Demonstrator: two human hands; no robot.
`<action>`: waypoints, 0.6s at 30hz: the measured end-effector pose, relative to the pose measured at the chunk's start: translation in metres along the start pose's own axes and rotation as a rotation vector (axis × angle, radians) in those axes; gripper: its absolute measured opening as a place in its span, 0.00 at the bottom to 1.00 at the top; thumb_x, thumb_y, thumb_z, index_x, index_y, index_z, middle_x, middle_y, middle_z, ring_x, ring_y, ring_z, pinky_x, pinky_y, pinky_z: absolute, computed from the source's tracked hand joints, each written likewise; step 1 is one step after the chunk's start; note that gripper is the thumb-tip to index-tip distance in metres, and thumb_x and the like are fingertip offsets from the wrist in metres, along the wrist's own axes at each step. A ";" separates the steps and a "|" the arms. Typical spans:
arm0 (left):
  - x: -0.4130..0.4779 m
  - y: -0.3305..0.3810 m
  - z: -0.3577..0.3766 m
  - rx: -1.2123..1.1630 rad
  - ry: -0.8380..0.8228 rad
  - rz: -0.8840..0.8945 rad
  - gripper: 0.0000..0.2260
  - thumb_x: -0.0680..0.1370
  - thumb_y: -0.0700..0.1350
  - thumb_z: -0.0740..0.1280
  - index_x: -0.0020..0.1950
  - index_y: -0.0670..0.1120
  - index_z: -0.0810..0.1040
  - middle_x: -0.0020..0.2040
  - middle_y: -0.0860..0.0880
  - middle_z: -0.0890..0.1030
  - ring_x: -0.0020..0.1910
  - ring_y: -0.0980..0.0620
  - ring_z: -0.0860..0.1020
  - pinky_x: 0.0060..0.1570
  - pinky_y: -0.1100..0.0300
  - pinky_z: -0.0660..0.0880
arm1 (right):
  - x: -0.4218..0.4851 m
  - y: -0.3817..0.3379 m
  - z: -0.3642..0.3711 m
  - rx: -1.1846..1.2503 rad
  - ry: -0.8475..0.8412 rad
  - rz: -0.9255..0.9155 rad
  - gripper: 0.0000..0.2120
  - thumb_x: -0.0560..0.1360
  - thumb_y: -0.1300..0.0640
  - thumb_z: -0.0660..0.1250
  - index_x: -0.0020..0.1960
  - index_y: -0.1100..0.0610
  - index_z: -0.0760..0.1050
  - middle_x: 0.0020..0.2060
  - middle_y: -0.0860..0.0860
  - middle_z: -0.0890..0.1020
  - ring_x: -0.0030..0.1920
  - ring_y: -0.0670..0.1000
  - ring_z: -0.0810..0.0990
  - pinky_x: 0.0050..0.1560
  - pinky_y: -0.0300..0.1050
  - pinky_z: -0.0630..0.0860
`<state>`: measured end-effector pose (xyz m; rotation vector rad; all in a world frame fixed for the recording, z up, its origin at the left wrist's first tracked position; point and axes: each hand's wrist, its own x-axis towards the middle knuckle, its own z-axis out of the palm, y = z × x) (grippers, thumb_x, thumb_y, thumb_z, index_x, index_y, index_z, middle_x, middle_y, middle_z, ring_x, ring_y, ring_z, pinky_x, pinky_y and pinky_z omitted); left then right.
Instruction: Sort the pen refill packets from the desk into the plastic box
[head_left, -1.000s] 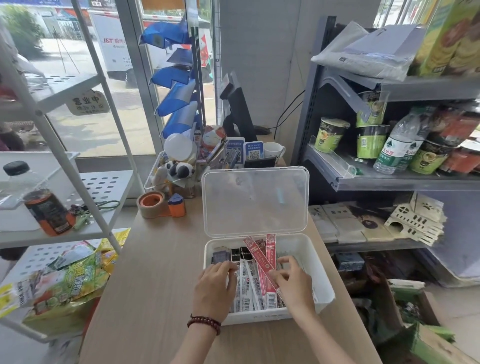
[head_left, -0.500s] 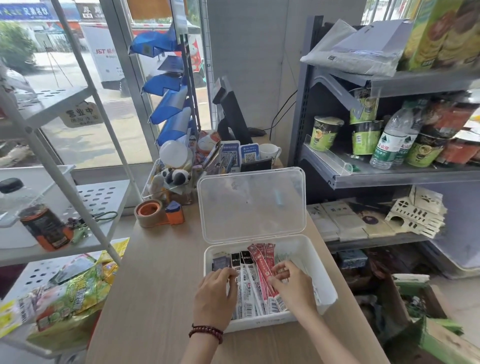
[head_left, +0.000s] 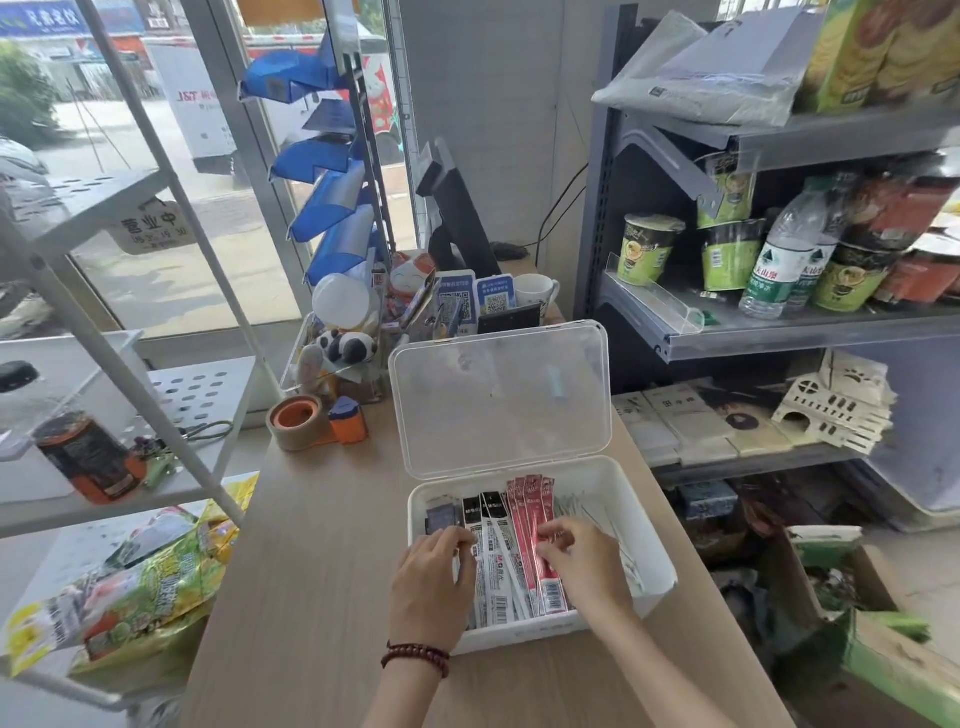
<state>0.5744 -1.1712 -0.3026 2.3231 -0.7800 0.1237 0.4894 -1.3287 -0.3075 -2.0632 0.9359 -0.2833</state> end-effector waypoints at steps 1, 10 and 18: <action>0.000 0.001 -0.001 0.003 0.000 -0.001 0.04 0.75 0.44 0.68 0.47 0.53 0.79 0.43 0.60 0.81 0.42 0.63 0.77 0.45 0.67 0.75 | 0.001 0.001 0.002 -0.028 0.004 -0.001 0.07 0.75 0.55 0.71 0.49 0.44 0.79 0.42 0.43 0.81 0.41 0.42 0.81 0.43 0.40 0.81; 0.001 0.008 -0.008 0.141 -0.081 0.083 0.10 0.78 0.49 0.61 0.57 0.55 0.77 0.52 0.59 0.80 0.54 0.60 0.75 0.56 0.66 0.66 | -0.006 -0.005 0.005 -0.233 0.053 -0.069 0.06 0.77 0.48 0.66 0.54 0.47 0.75 0.50 0.44 0.75 0.40 0.44 0.77 0.36 0.37 0.76; -0.007 0.007 -0.016 0.198 -0.010 0.198 0.03 0.74 0.51 0.66 0.46 0.57 0.79 0.41 0.60 0.82 0.42 0.59 0.79 0.46 0.62 0.75 | -0.023 -0.004 -0.002 -0.168 0.035 -0.278 0.08 0.77 0.46 0.64 0.55 0.45 0.76 0.49 0.38 0.76 0.51 0.39 0.76 0.57 0.39 0.74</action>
